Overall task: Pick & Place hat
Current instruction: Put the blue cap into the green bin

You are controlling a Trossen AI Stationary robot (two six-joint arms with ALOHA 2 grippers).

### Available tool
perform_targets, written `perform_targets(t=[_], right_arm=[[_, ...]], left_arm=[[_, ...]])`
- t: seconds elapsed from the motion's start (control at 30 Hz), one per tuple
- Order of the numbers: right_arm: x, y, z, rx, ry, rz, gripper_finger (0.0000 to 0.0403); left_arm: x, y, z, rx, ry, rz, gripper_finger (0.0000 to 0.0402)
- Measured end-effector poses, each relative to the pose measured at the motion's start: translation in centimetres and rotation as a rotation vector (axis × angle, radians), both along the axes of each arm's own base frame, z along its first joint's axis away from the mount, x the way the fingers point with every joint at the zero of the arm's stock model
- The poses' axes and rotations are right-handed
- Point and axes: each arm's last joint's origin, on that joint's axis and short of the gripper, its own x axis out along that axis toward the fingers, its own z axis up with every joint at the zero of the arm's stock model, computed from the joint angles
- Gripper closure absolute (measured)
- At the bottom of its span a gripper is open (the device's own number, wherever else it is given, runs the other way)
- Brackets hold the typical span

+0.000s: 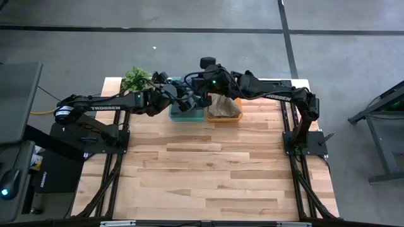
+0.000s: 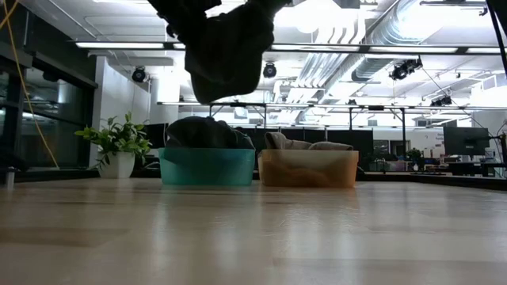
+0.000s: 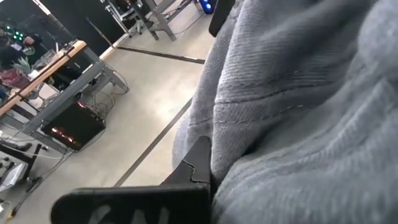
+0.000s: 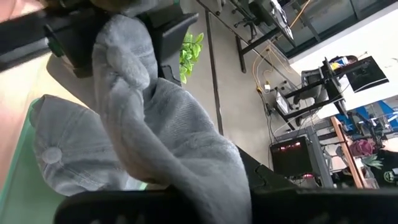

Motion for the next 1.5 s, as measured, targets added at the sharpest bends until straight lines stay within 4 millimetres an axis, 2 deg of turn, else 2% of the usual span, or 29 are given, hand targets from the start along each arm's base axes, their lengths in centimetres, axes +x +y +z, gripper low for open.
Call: perform_targets(t=[0.2,0.5,0.67,1.03,1.27,1.5], right_arm=[[0.1,0.1,0.0,0.012,-0.006,0.026,0.0388],[0.1,0.2,0.0,0.028,-0.018,0.030,0.0291],[0.1,0.3,0.0,0.034,-0.021,0.029,0.0259],[0.4,1.9,-0.1,0.042,-0.004,0.052,0.0229],[0.2,2.5,-0.4,0.037,0.027,0.028,0.0228],[-0.7,2.8,0.5,0.054,0.015,-0.012,0.0226]], left_arm=[[0.0,0.0,0.0,-0.008,-0.011,0.015,0.0401],[-0.1,0.1,-0.1,-0.003,-0.011,0.036,0.0401],[-0.2,0.1,0.0,0.005,-0.023,0.068,0.0401],[-0.3,0.2,0.1,0.021,-0.037,0.122,0.0401],[-0.3,0.2,0.0,0.031,-0.032,0.143,0.0401],[-0.5,0.8,-0.1,0.033,-0.012,0.167,0.0401]])
